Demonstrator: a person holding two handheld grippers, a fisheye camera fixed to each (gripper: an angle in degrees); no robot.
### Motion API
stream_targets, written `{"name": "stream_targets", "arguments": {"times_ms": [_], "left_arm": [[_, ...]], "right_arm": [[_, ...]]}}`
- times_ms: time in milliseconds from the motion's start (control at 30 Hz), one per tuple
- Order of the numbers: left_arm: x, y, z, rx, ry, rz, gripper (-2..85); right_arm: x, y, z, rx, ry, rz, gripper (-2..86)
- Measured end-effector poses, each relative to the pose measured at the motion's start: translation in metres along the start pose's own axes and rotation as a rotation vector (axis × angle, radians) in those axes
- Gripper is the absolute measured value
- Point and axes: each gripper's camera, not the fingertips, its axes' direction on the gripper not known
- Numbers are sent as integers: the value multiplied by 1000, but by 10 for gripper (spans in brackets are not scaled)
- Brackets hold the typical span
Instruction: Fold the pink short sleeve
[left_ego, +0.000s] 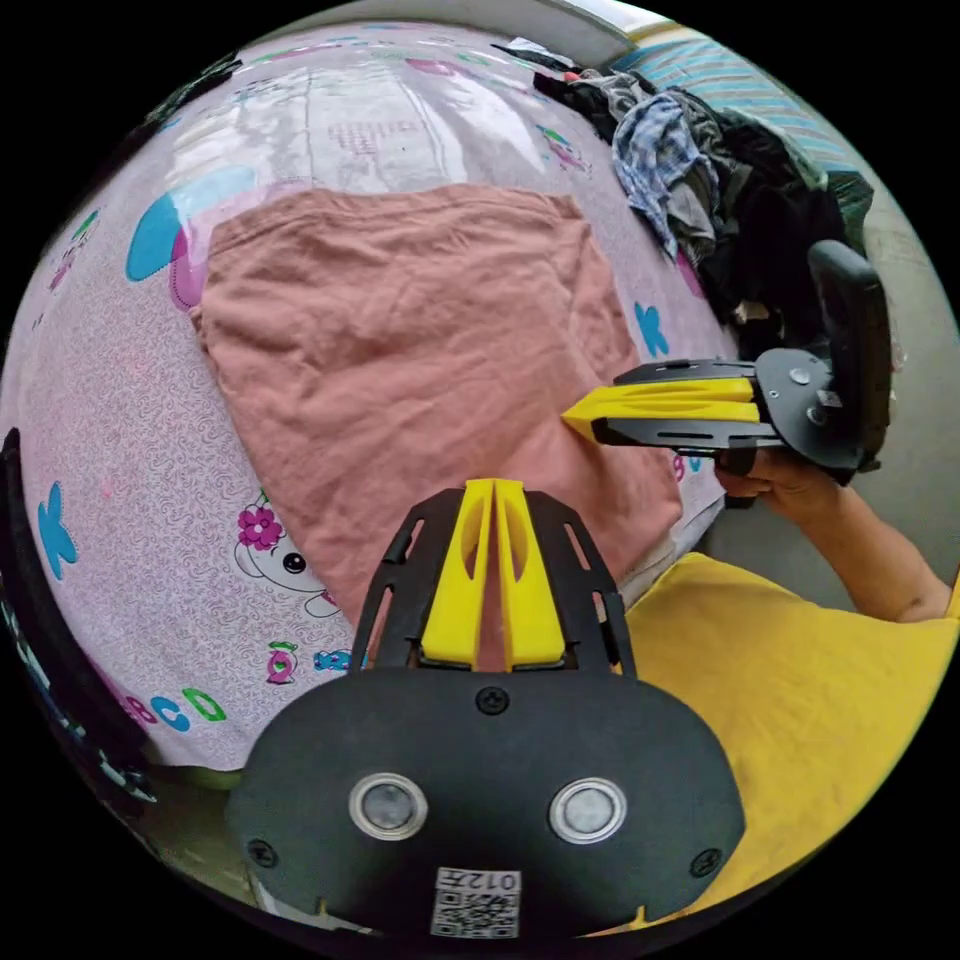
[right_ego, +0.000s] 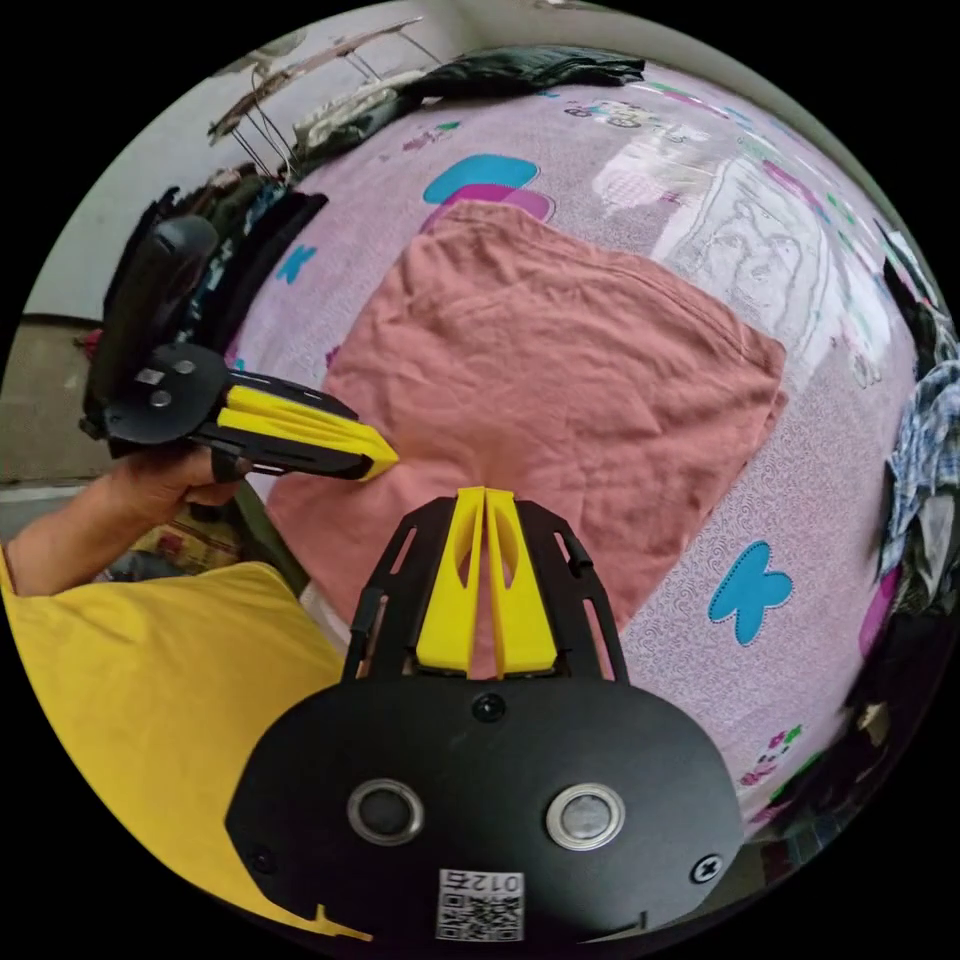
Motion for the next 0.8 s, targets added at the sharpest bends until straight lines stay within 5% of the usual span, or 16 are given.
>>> {"name": "stream_targets", "arguments": {"times_ms": [400, 600, 800], "left_arm": [[-1, 44, 19, 102, 72, 50, 3], [26, 55, 76, -53, -39, 169, 0], [25, 71, 85, -22, -21, 170, 2]], "right_arm": [[-13, 1, 12, 66, -20, 4, 0], [-20, -5, 58, -17, -3, 20, -1], [-13, -8, 68, -9, -57, 132, -1]]}}
